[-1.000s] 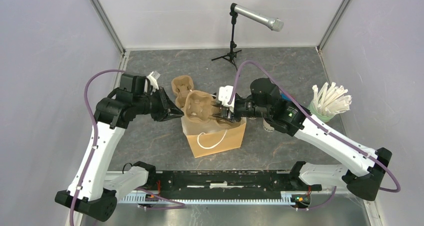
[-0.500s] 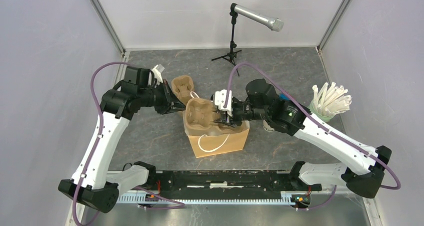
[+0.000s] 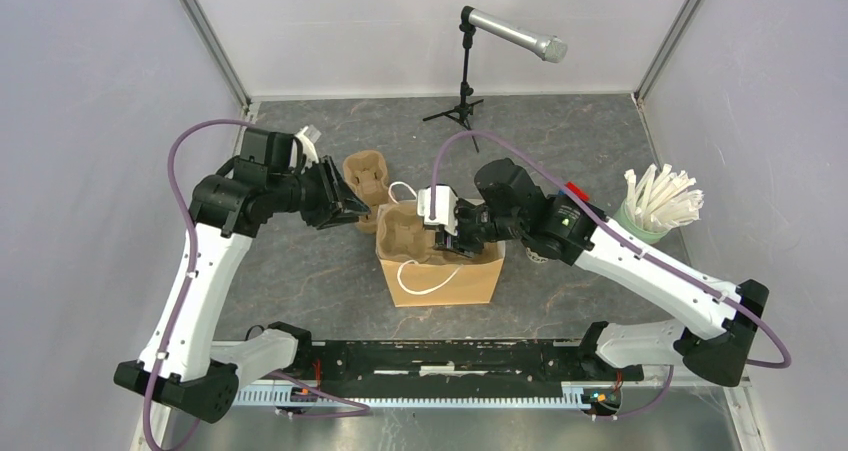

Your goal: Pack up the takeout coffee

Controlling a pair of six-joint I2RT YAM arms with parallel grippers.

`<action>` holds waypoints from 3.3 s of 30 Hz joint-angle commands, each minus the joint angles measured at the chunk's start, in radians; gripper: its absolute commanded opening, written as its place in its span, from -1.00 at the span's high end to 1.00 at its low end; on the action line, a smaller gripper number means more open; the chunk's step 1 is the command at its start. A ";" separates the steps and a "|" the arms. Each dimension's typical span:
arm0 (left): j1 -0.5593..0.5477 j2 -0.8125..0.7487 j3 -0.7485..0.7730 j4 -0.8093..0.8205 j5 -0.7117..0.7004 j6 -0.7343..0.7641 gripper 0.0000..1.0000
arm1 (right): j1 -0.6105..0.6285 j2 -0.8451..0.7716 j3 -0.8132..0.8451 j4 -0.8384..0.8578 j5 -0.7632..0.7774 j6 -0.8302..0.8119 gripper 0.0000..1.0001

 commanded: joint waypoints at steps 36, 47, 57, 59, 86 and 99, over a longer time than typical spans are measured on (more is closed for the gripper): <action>-0.020 0.220 0.091 0.224 0.337 0.135 -0.17 | 0.009 0.007 0.044 -0.098 0.028 -0.014 0.16; -0.088 0.289 0.109 0.225 0.319 0.216 -0.14 | 0.009 0.002 0.033 -0.087 0.023 -0.013 0.16; -0.105 0.318 0.170 0.266 0.340 0.120 0.90 | 0.010 0.011 0.032 -0.092 -0.001 -0.026 0.16; -0.105 0.334 0.186 0.285 0.347 0.058 0.95 | 0.010 0.015 0.032 -0.105 -0.005 -0.031 0.16; -0.100 0.333 0.180 0.271 0.212 -0.201 0.26 | 0.018 0.086 0.037 -0.120 0.174 -0.032 0.11; -0.064 0.289 0.335 -0.080 -0.037 0.058 -0.26 | 0.018 0.095 0.027 -0.129 0.293 0.013 0.11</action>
